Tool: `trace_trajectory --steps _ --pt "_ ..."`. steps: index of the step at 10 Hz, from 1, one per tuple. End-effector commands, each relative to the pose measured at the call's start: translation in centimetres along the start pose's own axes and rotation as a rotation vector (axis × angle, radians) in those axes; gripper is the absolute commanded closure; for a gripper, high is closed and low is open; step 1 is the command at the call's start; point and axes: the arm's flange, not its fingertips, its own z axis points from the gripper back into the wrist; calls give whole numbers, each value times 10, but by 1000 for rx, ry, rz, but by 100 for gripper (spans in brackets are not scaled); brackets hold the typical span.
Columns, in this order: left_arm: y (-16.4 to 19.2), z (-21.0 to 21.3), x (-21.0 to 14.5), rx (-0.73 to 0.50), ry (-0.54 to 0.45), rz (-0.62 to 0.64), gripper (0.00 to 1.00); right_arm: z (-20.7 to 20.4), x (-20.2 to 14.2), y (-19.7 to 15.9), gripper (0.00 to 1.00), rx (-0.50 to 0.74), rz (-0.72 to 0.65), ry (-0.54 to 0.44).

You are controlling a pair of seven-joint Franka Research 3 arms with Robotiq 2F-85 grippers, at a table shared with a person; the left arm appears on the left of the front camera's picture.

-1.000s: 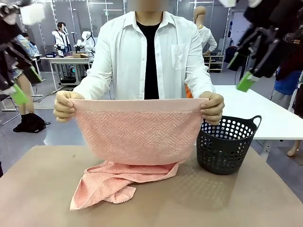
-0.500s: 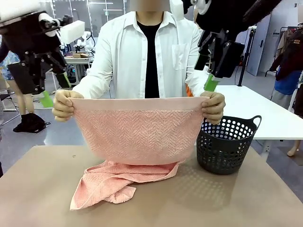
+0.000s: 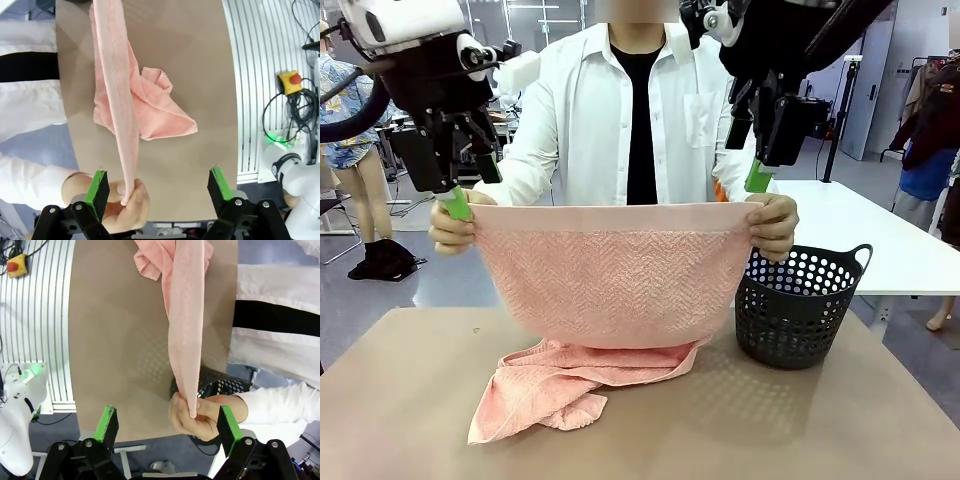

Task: Fold the towel.
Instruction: Grab the top end of the 100 cm Hotel Towel extended by the human.

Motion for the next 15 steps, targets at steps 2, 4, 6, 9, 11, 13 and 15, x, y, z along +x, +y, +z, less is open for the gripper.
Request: trace_trajectory --steps 2,4,6,9,11,13,15 --pt "5 -11 2 51 47 3 0 -21 2 -17 0 -12 -63 28" --pt "6 -18 0 57 53 -1 0 -39 2 -23 0 8 -70 44" --pt "13 -30 -1 60 67 30 0 -55 1 -27 0 -7 -77 46" --pt "16 -48 -3 81 82 81 0 -70 2 -29 0 -4 -73 59" --pt "16 -56 -5 79 81 84 0 -80 0 -30 0 -2 -79 64" --pt "15 -59 -6 75 84 76 11 -90 -1 -33 0 -3 -74 64" --pt "12 -60 -7 71 92 88 41 -99 -1 -35 0 24 -78 73"
